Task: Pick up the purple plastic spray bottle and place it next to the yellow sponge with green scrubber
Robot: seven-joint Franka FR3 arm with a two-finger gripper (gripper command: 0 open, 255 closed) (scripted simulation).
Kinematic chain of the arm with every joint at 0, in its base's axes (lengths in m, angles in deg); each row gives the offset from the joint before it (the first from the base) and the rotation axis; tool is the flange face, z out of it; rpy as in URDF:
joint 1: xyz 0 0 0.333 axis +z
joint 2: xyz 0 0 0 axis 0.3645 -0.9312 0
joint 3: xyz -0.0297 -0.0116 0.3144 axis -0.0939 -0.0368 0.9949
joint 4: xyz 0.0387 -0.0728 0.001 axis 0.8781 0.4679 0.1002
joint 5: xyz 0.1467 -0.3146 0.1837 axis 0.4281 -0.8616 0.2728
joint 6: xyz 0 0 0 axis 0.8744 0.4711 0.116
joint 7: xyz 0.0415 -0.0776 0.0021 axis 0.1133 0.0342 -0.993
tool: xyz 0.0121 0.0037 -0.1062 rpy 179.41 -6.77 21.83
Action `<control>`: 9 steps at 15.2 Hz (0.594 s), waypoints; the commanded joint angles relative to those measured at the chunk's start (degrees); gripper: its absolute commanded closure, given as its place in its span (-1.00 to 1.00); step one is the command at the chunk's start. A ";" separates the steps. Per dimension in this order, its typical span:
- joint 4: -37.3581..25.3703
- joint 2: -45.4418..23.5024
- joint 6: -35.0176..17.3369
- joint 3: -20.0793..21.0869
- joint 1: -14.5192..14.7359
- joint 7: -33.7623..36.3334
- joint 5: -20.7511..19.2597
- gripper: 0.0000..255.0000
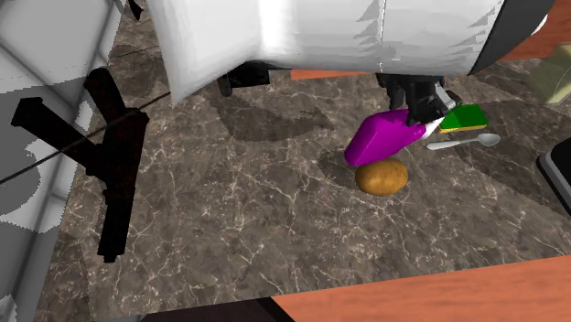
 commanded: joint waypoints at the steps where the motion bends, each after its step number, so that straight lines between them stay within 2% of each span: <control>1: -2.09 -3.63 -0.87 -0.89 -0.53 -0.35 -2.54 1.00; 9: -12.58 -16.49 -1.92 -5.19 -1.36 -3.94 -9.19 1.00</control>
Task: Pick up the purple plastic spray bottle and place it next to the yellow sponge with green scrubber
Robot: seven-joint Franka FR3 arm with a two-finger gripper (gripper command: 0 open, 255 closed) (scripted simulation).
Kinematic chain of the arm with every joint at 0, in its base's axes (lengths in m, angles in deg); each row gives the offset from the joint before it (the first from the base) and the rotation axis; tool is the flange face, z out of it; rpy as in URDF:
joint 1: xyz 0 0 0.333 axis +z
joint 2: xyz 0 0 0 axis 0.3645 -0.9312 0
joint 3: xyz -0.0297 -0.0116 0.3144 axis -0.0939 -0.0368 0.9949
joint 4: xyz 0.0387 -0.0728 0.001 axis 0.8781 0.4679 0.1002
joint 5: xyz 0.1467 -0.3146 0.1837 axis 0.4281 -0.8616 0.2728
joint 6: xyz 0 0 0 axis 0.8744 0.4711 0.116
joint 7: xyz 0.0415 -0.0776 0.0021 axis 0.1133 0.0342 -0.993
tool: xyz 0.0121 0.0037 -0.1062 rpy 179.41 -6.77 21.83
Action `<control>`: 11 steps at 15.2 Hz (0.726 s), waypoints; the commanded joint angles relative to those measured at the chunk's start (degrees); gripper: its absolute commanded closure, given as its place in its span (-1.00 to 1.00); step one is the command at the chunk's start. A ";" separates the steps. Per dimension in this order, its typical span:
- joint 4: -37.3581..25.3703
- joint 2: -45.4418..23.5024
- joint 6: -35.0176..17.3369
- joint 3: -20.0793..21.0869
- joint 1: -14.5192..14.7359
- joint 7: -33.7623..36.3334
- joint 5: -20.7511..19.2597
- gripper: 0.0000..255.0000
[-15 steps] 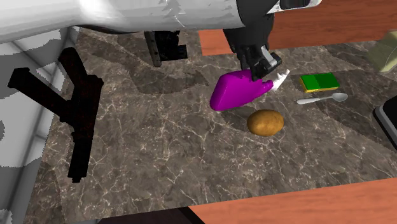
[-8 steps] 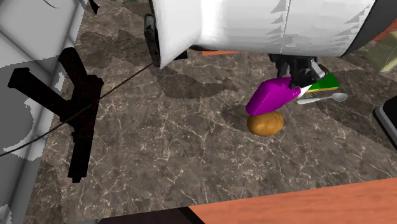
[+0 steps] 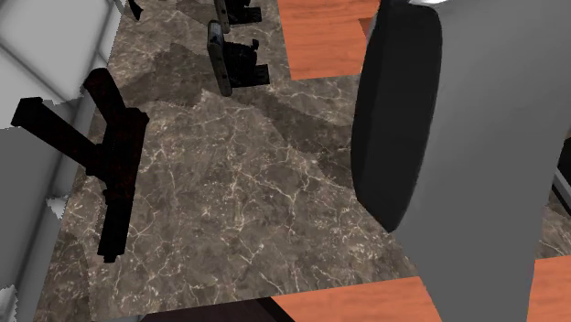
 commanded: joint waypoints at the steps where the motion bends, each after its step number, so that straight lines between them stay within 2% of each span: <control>1: -3.35 -3.18 0.28 -0.98 0.06 -1.15 -1.25 1.00; 11: -25.30 -21.35 3.45 -5.77 1.81 -8.92 -5.15 1.00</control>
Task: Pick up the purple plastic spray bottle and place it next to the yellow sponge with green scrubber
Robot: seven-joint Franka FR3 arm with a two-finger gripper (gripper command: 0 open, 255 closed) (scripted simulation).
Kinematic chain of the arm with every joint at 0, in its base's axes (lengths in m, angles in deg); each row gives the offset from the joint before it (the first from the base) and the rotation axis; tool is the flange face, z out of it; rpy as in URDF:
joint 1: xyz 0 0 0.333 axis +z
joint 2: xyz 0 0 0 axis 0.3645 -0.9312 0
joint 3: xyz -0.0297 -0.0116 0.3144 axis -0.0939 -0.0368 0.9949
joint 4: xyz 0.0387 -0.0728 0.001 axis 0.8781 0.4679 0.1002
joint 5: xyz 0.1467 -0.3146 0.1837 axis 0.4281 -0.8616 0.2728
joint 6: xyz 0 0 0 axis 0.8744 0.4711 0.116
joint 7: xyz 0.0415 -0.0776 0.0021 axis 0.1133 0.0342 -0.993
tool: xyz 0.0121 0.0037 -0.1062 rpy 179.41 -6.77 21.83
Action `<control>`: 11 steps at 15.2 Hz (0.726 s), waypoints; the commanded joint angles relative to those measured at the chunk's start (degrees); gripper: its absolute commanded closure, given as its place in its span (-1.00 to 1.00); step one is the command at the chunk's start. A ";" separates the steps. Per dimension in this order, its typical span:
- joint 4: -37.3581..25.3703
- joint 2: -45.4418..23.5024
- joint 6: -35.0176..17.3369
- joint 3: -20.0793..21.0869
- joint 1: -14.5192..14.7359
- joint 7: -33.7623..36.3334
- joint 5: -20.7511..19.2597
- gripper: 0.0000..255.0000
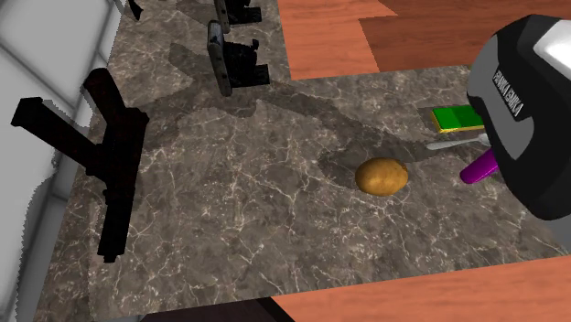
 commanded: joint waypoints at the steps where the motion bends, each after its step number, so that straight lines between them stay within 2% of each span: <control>1: -2.51 -2.28 0.05 -0.56 0.43 -0.69 -0.47 1.00; 11: 0.42 -5.08 -5.35 -2.09 0.75 1.61 -2.70 1.00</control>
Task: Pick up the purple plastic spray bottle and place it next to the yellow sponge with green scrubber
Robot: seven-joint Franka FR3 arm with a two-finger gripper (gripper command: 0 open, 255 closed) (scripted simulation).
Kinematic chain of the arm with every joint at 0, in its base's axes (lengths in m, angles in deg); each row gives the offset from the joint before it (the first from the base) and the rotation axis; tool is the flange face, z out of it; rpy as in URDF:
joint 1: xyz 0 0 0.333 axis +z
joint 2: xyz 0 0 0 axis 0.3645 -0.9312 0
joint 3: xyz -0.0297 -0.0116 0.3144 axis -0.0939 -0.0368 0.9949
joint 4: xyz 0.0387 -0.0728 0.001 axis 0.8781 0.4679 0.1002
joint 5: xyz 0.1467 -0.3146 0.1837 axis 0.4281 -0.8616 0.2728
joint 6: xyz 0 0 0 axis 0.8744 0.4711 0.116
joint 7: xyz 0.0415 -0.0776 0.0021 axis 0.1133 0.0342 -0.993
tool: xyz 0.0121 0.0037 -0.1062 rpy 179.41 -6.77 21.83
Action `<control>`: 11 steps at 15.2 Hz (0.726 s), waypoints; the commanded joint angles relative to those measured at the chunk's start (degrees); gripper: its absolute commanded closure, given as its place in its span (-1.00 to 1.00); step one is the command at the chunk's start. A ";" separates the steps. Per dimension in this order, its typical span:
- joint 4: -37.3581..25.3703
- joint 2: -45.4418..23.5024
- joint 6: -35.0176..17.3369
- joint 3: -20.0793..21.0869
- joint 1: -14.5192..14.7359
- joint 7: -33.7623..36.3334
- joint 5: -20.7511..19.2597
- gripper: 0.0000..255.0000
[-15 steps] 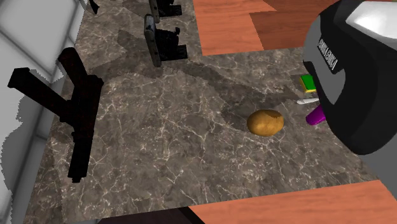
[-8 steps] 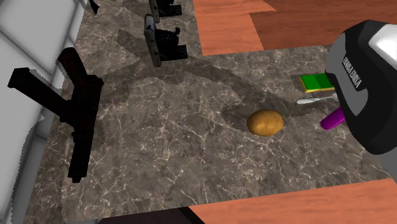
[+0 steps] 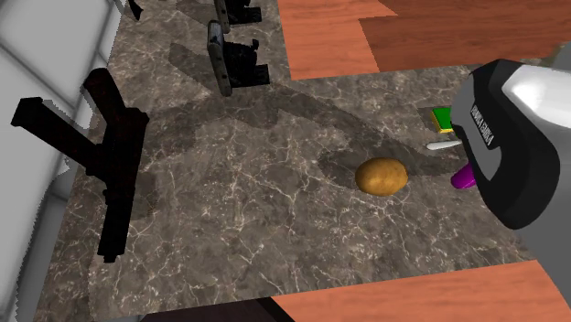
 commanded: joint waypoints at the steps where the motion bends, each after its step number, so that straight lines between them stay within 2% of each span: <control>1: 0.60 -1.07 -1.14 -0.50 -0.07 0.31 -0.48 1.00; 5: 1.20 -2.39 -2.96 -1.16 0.20 1.17 -1.38 1.00; 11: 1.19 -2.40 -2.95 -1.12 0.17 1.18 -1.42 1.00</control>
